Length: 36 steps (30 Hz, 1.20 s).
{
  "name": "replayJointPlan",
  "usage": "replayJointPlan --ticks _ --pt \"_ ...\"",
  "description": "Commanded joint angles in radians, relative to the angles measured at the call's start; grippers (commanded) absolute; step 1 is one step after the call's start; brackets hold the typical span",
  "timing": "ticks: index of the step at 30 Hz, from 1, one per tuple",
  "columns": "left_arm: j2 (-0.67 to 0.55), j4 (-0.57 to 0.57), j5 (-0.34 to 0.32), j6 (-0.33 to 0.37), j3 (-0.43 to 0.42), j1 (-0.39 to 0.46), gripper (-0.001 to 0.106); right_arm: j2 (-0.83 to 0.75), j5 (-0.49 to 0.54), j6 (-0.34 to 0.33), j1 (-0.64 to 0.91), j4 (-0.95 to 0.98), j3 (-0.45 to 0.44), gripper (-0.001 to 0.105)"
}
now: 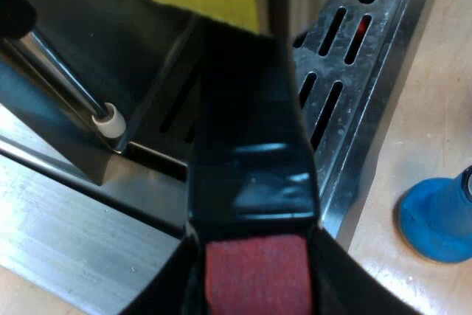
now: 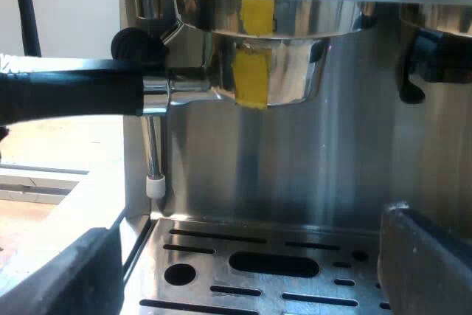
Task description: Put the handle in the coffee machine
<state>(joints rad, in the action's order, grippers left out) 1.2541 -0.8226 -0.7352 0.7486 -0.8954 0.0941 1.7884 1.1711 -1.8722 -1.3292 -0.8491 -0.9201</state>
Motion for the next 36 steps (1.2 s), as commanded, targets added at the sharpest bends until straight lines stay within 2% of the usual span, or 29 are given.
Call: replayJointPlan --ticks 1,9,14,17,19,28,36 --pt "-0.016 0.087 -0.121 0.017 -0.029 -0.003 0.0 -0.007 -0.001 -0.01 -0.001 0.001 -0.002 0.072" --pt "-0.016 0.153 -0.131 0.063 -0.029 -0.004 0.0 -0.007 -0.001 -0.01 -0.001 0.001 -0.002 0.072" --pt "-0.005 0.168 -0.153 0.064 -0.029 -0.004 0.0 -0.007 -0.001 -0.01 -0.001 0.001 -0.002 0.072" --pt "-0.003 0.174 -0.159 0.106 -0.029 -0.004 0.0 -0.007 -0.001 -0.01 -0.001 0.001 -0.002 0.072" --pt "-0.003 0.174 -0.162 0.111 -0.029 -0.004 0.0 -0.007 -0.001 -0.01 -0.001 0.001 -0.002 0.072" --pt "-0.005 0.085 -0.176 0.107 -0.046 -0.004 0.0 -0.007 -0.001 -0.01 -0.001 0.001 -0.002 0.072" --pt "-0.005 0.012 -0.19 0.109 -0.118 -0.003 0.0 -0.007 -0.001 -0.01 -0.001 0.001 -0.002 0.072"
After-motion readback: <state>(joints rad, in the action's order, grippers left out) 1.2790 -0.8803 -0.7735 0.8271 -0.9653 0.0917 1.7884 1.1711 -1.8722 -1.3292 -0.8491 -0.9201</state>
